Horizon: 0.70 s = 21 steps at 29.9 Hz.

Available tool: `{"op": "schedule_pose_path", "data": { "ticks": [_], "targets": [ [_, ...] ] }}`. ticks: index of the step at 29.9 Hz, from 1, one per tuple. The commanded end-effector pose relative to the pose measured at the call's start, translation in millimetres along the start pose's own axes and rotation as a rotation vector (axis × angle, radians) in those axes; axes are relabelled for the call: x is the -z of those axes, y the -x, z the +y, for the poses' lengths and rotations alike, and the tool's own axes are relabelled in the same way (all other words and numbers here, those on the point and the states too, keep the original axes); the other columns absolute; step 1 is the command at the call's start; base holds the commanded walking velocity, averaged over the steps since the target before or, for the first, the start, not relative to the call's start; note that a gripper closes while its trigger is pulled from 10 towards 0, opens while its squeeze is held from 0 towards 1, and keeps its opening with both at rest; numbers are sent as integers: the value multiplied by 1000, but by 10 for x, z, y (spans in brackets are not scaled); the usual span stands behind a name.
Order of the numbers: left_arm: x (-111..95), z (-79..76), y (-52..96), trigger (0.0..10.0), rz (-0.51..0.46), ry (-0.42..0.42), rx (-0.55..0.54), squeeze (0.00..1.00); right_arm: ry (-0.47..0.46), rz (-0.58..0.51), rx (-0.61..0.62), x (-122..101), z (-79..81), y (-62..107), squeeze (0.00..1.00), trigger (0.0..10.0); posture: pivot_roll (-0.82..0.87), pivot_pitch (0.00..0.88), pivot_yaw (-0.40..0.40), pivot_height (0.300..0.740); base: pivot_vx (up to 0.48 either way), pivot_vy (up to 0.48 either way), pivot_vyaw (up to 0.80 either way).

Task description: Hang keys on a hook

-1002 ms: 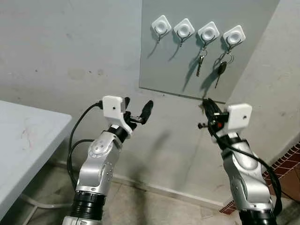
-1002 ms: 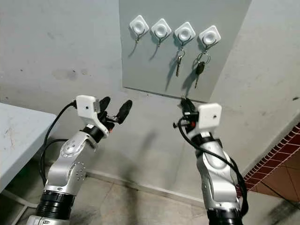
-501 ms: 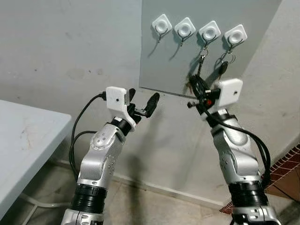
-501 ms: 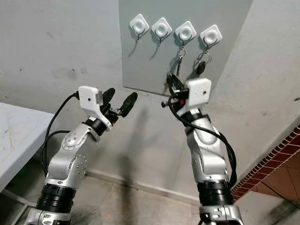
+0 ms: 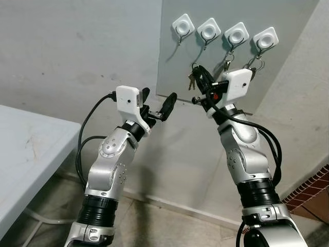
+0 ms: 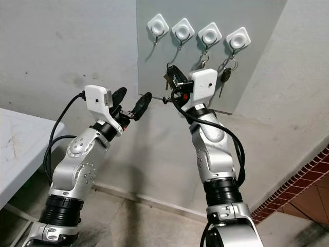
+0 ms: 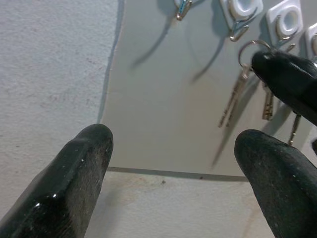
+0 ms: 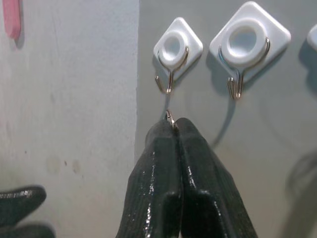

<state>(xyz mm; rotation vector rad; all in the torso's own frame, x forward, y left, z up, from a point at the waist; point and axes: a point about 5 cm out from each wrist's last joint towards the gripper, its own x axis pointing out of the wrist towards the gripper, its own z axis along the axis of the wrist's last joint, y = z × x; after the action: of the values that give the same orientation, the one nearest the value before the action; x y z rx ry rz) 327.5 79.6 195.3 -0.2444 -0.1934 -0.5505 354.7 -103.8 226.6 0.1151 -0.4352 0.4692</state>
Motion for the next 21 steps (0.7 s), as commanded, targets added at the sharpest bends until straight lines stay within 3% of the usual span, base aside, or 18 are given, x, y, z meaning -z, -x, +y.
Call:
{"op": "schedule_pose_path", "data": {
  "ticks": [1, 21],
  "targets": [
    [-82, -50, -41, 10000, -18, -8, 27, 0, -6, -39, 10, -72, -26, -63, 0, 10000, -22, 0, -49, 740, 0, 0, 0],
    [-85, -231, -43, 10000, -8, -46, 119, 0, -105, -112, 37, -172, -45, -247, 0, 10000, -27, 0, -37, 740, 0, 0, 0]
  ]
}}
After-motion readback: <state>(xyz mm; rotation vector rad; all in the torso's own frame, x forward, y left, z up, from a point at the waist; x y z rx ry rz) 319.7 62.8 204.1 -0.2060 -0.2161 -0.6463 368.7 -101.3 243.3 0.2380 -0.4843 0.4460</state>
